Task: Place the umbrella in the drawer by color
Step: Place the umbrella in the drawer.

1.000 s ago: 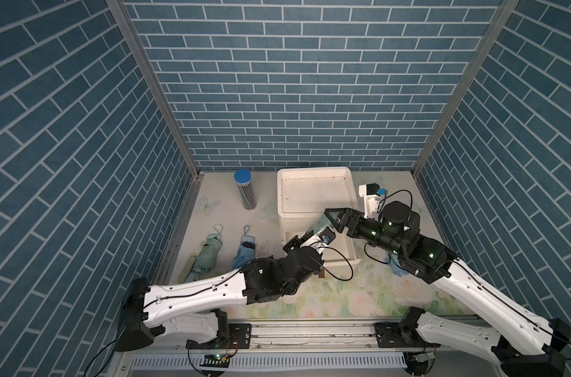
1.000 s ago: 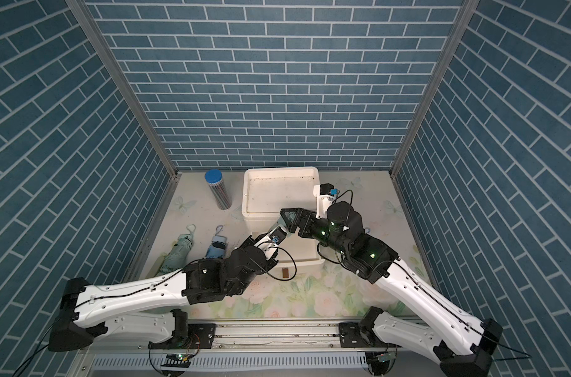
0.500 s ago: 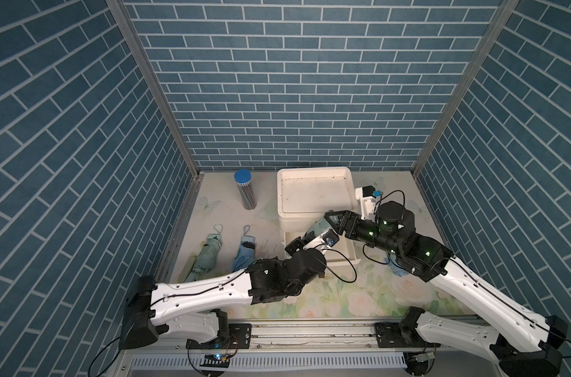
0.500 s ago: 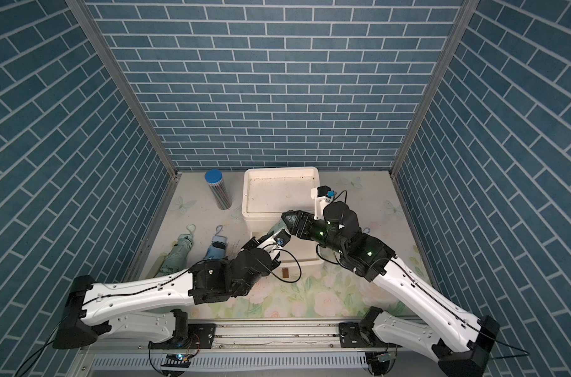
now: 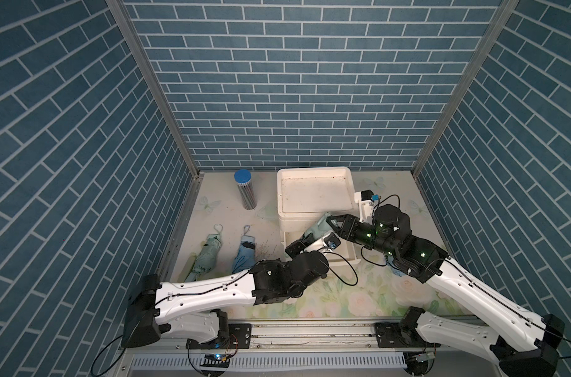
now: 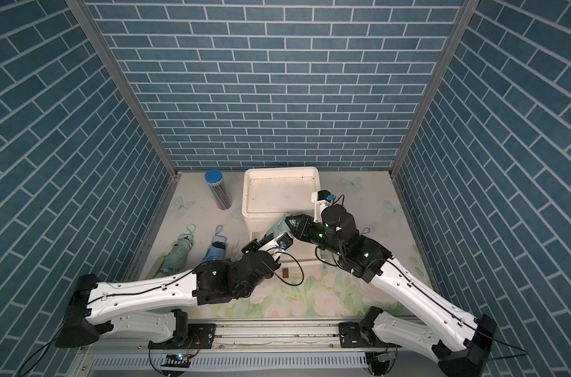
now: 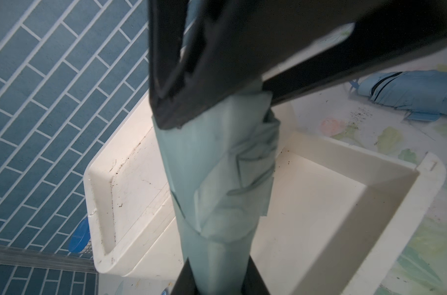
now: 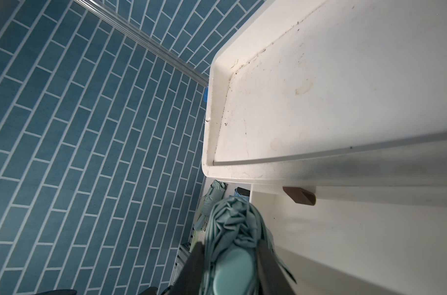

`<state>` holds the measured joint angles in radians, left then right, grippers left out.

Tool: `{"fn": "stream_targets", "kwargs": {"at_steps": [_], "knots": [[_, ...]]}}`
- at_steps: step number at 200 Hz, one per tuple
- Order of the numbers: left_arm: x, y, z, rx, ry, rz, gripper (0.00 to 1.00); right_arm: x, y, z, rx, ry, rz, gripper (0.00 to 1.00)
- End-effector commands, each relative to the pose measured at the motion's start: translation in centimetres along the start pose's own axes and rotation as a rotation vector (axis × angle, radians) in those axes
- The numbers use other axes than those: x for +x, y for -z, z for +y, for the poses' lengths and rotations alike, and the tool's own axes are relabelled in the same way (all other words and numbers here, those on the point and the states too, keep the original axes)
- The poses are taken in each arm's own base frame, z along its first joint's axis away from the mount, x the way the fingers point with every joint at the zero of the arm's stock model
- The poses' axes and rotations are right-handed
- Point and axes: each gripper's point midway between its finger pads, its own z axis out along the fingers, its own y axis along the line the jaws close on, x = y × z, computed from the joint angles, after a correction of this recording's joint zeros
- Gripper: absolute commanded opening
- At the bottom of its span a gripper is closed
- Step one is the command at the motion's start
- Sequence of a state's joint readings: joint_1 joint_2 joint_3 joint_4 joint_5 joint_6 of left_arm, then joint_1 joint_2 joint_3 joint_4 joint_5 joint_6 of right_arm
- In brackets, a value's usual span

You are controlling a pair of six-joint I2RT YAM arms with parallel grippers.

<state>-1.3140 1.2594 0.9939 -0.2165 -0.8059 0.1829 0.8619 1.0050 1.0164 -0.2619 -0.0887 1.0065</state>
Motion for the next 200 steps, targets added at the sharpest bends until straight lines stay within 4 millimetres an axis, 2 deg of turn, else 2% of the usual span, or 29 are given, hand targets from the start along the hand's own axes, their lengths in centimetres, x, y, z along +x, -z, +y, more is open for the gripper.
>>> {"fn": "stream_targets", "kwargs": {"at_steps": [1, 13, 32, 56, 88, 111, 130, 159, 200], "knots": [[-1.7, 0.2, 0.3, -0.006, 0.077, -0.060, 0.07, 0.9, 0.4, 0.4, -0.032, 0.053, 0.029, 0.02], [-1.7, 0.2, 0.0, 0.011, 0.084, -0.059, 0.24, 0.6, 0.7, 0.3, -0.027, 0.049, 0.010, 0.00], [-1.6, 0.3, 0.2, 0.014, 0.108, -0.059, 0.44, 0.5, 0.9, -0.2, -0.019, 0.050, -0.010, 0.00], [-2.2, 0.9, 0.9, 0.043, 0.191, -0.080, 0.58, 0.2, 1.0, -1.8, 0.014, 0.053, -0.071, 0.00], [-4.1, 4.2, 2.8, 0.154, 0.350, -0.183, 0.68, 0.4, 1.2, -3.6, -0.062, 0.034, -0.189, 0.00], [-4.9, 6.9, 6.3, 0.167, 0.485, -0.290, 0.76, 0.8, 0.9, -4.7, -0.099, 0.022, -0.235, 0.00], [-4.7, 7.8, 9.3, 0.119, 0.595, -0.325, 0.79, 1.4, 0.6, -5.5, -0.138, 0.002, -0.260, 0.00], [-2.4, 7.0, 12.3, -0.009, 0.726, -0.270, 0.79, 2.6, -0.4, -6.7, -0.130, -0.011, -0.227, 0.00], [3.3, 3.9, 14.3, -0.178, 0.866, -0.087, 0.79, 3.9, -0.9, -8.5, -0.081, -0.010, -0.199, 0.00]]}}
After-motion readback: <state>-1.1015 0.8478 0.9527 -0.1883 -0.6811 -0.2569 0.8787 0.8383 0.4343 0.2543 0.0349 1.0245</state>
